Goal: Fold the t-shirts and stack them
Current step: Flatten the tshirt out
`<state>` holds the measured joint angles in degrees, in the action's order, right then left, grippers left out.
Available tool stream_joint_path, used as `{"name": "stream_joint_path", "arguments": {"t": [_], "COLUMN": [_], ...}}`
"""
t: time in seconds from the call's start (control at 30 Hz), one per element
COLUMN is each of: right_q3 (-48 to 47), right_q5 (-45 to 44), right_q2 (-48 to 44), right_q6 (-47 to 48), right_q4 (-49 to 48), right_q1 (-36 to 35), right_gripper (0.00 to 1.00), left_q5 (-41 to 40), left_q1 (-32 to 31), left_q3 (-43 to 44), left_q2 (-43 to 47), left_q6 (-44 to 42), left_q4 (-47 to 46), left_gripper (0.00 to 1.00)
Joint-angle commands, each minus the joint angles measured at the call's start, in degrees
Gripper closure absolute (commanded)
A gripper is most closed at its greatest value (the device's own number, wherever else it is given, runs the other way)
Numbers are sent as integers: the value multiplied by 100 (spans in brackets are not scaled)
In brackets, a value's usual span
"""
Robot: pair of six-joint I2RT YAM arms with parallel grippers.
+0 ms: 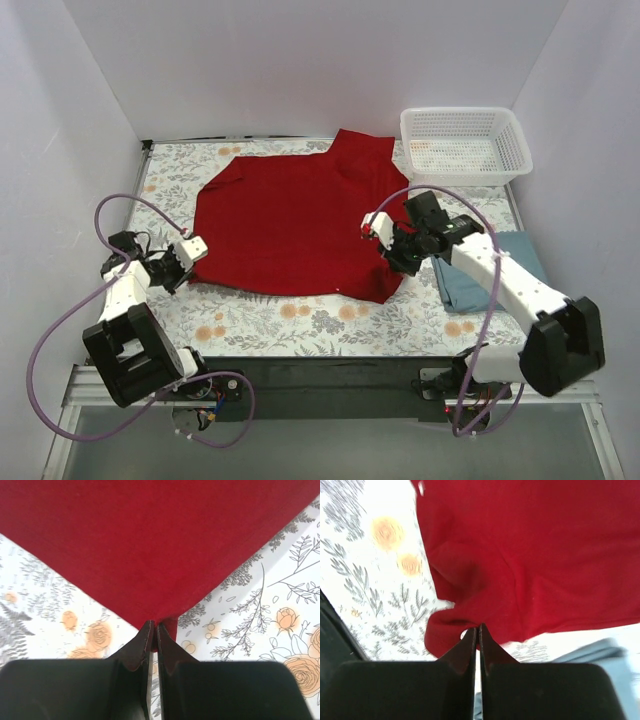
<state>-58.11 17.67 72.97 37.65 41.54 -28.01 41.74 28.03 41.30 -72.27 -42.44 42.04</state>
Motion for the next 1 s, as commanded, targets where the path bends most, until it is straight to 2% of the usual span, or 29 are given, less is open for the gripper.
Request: {"name": "stream_joint_path", "arguments": {"t": [0.0, 0.17, 0.33, 0.37, 0.43, 0.5, 0.53, 0.57, 0.67, 0.7, 0.73, 0.77, 0.8, 0.83, 0.87, 0.9, 0.97], "right_q3": [64, -350, -815, -860, -974, -1115, -1167, -1316, -1589, -1790, -1905, -1984, -2116, -2161, -2213, -2292, -2345], "right_q5": [-369, -325, -282, -273, -195, -159, -159, -176, -97, -54, 60, 131, 253, 307, 351, 447, 535], "right_q2": [690, 1166, 1694, 1799, 1896, 2054, 2124, 2325, 2808, 2932, 3064, 3257, 3337, 3407, 3547, 3618, 3768], "right_q6": [-678, -996, -1005, -1014, -1005, -1023, -1057, -1084, -1233, -1303, -1365, -1470, -1514, -1558, -1585, -1637, -1690], "right_q4": [145, -312, -340, -331, -322, -339, -348, -348, -366, -366, -340, -331, -339, -339, -339, -339, -331], "right_q1": [23, 173, 480, 542, 560, 568, 569, 595, 805, 867, 928, 1059, 1122, 1166, 1253, 1271, 1350], "right_gripper": [99, 99, 99, 99, 99, 99, 99, 99, 99, 99, 99, 99, 99, 99, 99, 99, 99], "left_q5": [-78, 63, -543, -561, -343, 403, 649, 843, 837, 767, 705, 617, 260, 91, -50, -156, -472], "left_q1": [36, 36, 44, 36, 36, 27, -34, -174, -1314, -1996, -2377, -2712, -3681, -4100, -4461, -5143, -5754], "left_q3": [-174, -263, -464, -482, -351, 122, 298, 430, 625, 503, 441, 362, 266, 73, 19, 1, 18], "left_q2": [-6, -199, -472, -429, -306, -139, -77, 10, 370, 485, 686, 740, 793, 802, 724, 636, 154], "left_q6": [-99, 498, 140, 26, -124, -230, -195, -73, 847, 1164, 1707, 1904, 2184, 2848, 3020, 3170, 3599], "left_q4": [-178, -600, -969, -970, -674, -330, -128, -135, -651, -914, -1430, -1679, -2004, -2746, -3006, -3192, -3780], "left_gripper": [100, 99, 99, 90, 79, 63, 58, 57, 57, 58, 59, 59, 60, 61, 61, 64, 66]}}
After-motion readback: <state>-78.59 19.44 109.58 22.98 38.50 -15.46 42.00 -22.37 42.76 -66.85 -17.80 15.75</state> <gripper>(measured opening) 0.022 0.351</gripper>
